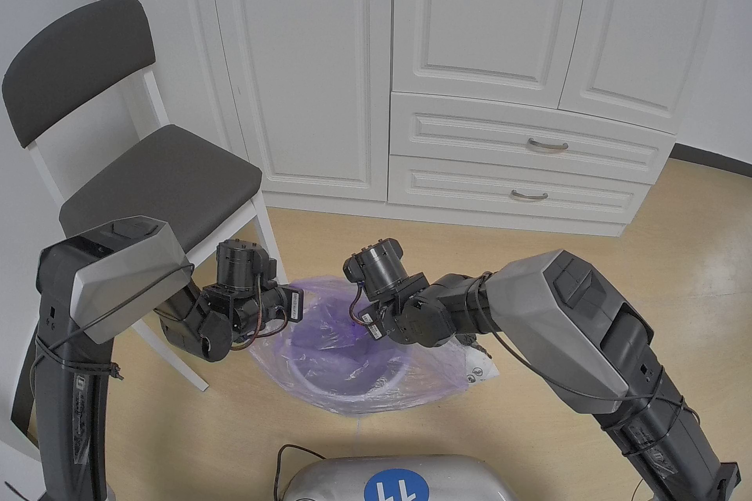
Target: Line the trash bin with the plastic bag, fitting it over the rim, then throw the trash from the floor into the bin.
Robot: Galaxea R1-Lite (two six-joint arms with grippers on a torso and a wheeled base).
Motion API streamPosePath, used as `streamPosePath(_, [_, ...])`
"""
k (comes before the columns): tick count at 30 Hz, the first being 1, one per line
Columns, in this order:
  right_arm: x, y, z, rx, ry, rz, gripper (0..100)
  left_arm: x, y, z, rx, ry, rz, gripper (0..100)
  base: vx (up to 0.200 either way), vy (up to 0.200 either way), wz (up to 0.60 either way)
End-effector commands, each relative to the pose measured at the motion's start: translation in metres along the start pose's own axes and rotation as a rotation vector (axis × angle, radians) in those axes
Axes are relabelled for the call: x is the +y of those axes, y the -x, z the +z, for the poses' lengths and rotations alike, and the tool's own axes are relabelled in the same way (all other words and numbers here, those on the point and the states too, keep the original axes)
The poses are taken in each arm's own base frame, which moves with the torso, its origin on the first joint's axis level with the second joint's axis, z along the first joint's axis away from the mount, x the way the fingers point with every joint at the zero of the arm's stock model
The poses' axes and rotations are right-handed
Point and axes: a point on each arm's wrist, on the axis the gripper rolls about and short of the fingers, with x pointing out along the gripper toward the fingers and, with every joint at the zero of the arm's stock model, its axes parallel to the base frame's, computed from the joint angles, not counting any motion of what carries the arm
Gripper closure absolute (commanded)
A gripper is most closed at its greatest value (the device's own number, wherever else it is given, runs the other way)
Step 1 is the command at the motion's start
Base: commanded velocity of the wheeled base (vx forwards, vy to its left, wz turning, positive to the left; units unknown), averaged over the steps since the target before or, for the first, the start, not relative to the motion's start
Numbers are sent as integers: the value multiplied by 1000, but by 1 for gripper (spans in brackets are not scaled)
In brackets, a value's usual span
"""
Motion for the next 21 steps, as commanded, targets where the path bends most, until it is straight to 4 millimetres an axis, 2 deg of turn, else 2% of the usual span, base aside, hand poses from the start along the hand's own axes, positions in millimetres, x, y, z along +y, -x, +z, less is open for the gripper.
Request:
streamPosePath(1, [-7, 5, -8, 39, -3, 34, 100, -4, -6, -13, 44, 3, -10, 100, 0, 0, 0])
streamPosePath(7, [7, -4, -28, 89, 37, 93, 100, -10, -13, -22, 90, -3, -20, 100, 0, 0, 0])
streamPosePath(15, [12, -12, -33, 161, 63, 136, 100, -10, -22, -28, 134, -4, -19, 100, 0, 0, 0])
streamPosePath(16, [13, -19, -31, 150, 54, 137, 100, -11, -24, -25, 132, -2, -16, 100, 0, 0, 0])
streamPosePath(18, [17, -29, -43, 173, 65, 137, 100, -10, -28, -25, 137, -2, -11, 100, 0, 0, 0])
streamPosePath(21, [13, -35, -44, 149, 75, 152, 100, -7, -36, -21, 131, 8, 0, 100, 0, 0, 0])
